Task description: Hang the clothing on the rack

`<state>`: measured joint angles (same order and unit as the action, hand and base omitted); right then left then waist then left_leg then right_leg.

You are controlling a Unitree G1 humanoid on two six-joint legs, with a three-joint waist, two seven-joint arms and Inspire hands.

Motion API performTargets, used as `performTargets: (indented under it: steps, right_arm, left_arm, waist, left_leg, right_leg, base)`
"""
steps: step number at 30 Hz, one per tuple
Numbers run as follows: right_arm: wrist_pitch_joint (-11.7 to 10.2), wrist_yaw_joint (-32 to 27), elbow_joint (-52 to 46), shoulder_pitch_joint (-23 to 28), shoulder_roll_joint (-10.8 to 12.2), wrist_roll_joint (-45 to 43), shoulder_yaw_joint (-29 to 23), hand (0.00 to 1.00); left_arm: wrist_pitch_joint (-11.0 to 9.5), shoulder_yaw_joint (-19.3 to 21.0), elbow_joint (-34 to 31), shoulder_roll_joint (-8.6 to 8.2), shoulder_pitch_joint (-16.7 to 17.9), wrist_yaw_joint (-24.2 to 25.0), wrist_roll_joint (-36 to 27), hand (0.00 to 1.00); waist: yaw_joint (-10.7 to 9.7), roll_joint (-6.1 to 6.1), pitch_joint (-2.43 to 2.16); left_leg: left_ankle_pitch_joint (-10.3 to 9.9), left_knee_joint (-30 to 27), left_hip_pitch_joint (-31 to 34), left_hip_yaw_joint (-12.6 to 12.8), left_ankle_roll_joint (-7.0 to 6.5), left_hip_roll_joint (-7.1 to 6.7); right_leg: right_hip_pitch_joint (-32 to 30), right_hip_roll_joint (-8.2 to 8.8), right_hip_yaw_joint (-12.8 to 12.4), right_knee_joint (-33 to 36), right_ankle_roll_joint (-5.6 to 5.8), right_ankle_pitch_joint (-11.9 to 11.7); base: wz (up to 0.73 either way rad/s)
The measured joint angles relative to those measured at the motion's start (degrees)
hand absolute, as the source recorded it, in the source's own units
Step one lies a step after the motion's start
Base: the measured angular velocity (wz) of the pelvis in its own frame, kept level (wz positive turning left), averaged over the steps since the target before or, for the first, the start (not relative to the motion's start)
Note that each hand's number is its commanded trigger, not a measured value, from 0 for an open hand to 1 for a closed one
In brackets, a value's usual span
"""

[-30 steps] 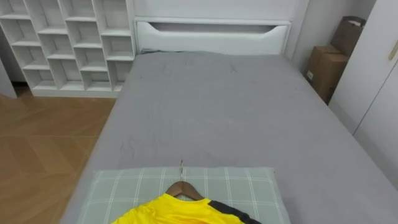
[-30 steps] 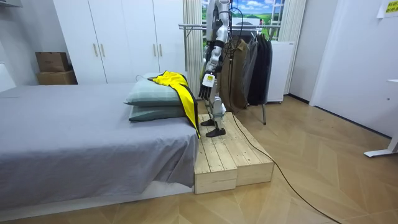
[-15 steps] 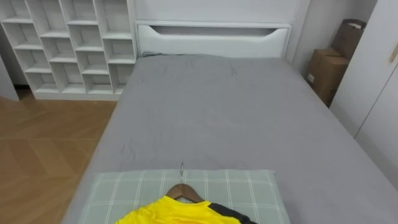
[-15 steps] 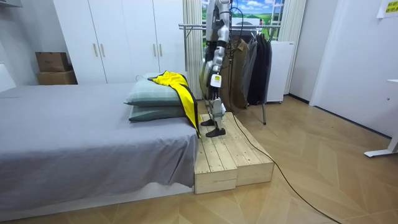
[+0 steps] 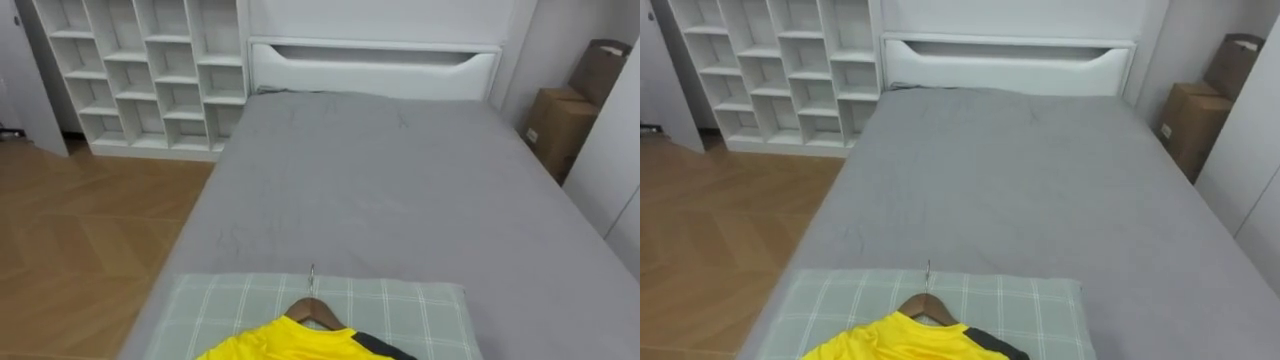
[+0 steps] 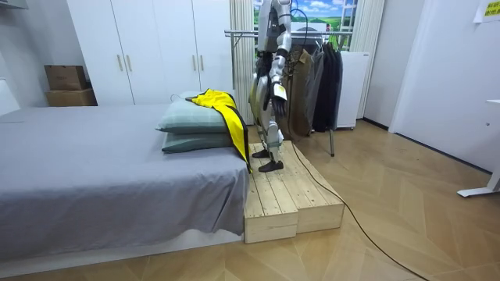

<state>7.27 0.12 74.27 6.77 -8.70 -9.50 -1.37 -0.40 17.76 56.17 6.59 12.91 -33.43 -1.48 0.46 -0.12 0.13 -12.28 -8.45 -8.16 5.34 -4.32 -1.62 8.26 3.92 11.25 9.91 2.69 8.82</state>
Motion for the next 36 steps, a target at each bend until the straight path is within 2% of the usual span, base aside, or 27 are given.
performTargets:
  steps: [2, 8, 12, 16, 20, 23, 25, 26, 31, 36]
  right_arm:
    - [-0.2, 0.0, 0.0, 0.0, 0.0, 0.0, 0.0, 0.0]
    - [-0.3, 0.0, -0.1, -0.1, -0.2, 0.2, 0.0, 0.0]
    - [-1.5, 0.1, -0.1, 0.1, -0.5, -0.1, 0.0, 0.0]
    - [-2.4, 0.1, -0.1, 0.0, -0.5, 0.0, 0.1, 0.0]
    - [-2.5, 0.4, -0.2, -0.1, -0.6, -0.1, 0.0, 0.0]
    - [-2.4, 0.7, -0.3, 0.1, -0.8, -0.1, 0.0, 0.0]
    - [-2.4, 0.8, -0.5, -0.1, -1.0, -0.1, 0.0, 0.0]
    - [-2.4, 0.8, -0.5, -0.1, -1.1, 0.0, 0.0, 0.0]
    - [-2.2, 0.8, -0.4, 0.0, -1.3, 0.5, 0.2, 0.0]
    - [-2.0, 0.8, 0.0, 0.3, -1.3, 0.4, 1.5, 0.0]
  left_arm:
    - [-0.3, 0.0, -1.9, -0.01, 0.2, -2.6, 0.1, 0.0]
    - [-1.1, -0.3, -9.8, 0.76, -0.5, -9.3, 8.6, 0.0]
    - [-2.9, -2.7, -14.2, 1.24, -1.7, -13.4, 19.2, 0.0]
    - [-3.5, -5.9, -16.8, 1.31, -2.5, -13.9, 25.8, 0.0]
    - [-3.7, -7.2, -18.2, 1.55, -4.0, -13.9, 29.1, 0.0]
    - [-3.7, -8.7, -21.1, 2.54, -4.1, -14.1, 30.1, 0.0]
    - [-3.6, -11.4, -22.4, 4.09, -4.1, -14.8, 31.2, 0.0]
    - [-3.6, -12.0, -22.5, 4.27, -4.2, -14.8, 31.7, 0.0]
    - [-2.3, -17.7, -22.4, 4.33, -4.6, -14.7, 33.6, 0.0]
    - [-2.1, -19.3, -21.6, 3.92, -4.6, -13.8, 36.6, 0.0]
  waist:
    - [0.0, -0.01, 0.0]
    - [-0.2, 0.0, -0.04]
    - [-0.7, 0.28, -0.11]
    - [-2.1, 0.37, -0.15]
    - [-3.1, 0.48, -0.21]
    - [-4.1, 0.73, -0.17]
    - [-5.0, 1.24, -0.22]
    - [-5.1, 1.42, -0.19]
    - [-6.4, 2.05, -0.13]
    - [-7.0, 1.82, 0.16]
  left_leg:
    - [0.0, 0.0, 0.0, 0.0, 0.0, -0.01]
    - [0.0, -0.3, 0.7, -0.9, 0.04, -0.11]
    - [0.0, -0.3, 0.9, -1.3, 0.05, -0.11]
    - [0.0, -0.4, 1.0, -1.2, 0.05, -0.14]
    - [0.0, -0.2, 0.9, -1.1, 0.05, -0.14]
    - [0.0, -0.2, 0.8, -0.9, 0.05, -0.12]
    - [0.0, -0.2, 0.7, -0.8, 0.05, -0.11]
    - [0.0, -0.2, 0.6, -0.7, 0.05, -0.11]
    - [0.0, -0.1, 0.3, 0.0, 0.05, 0.02]
    - [0.0, 0.1, -0.2, 0.9, 0.08, 0.12]
  right_leg:
    - [0.0, -0.01, -0.1, 0.0, 0.0, 0.0]
    - [-0.1, 0.03, 0.7, -0.2, 0.0, 0.0]
    - [-0.1, 0.03, 1.0, -0.3, -0.01, 0.0]
    - [-0.1, 0.01, 0.9, -0.3, 0.0, 0.0]
    - [0.0, 0.0, 0.9, -0.4, 0.0, 0.0]
    - [-0.1, -0.01, 0.6, -0.4, -0.01, 0.0]
    - [-0.1, 0.0, 0.4, -0.4, -0.01, 0.0]
    - [-0.1, -0.01, 0.2, -0.4, -0.01, 0.0]
    - [-0.3, -0.11, -0.4, -0.4, -0.01, 0.0]
    - [-0.4, -0.23, -1.4, -0.1, -0.03, 0.0]
  base:
    - [-0.02]
    - [0.08]
    - [0.02]
    - [0.0]
    - [0.0]
    - [-0.02]
    - [-0.02]
    - [-0.05]
    - [-0.07]
    - [-0.11]
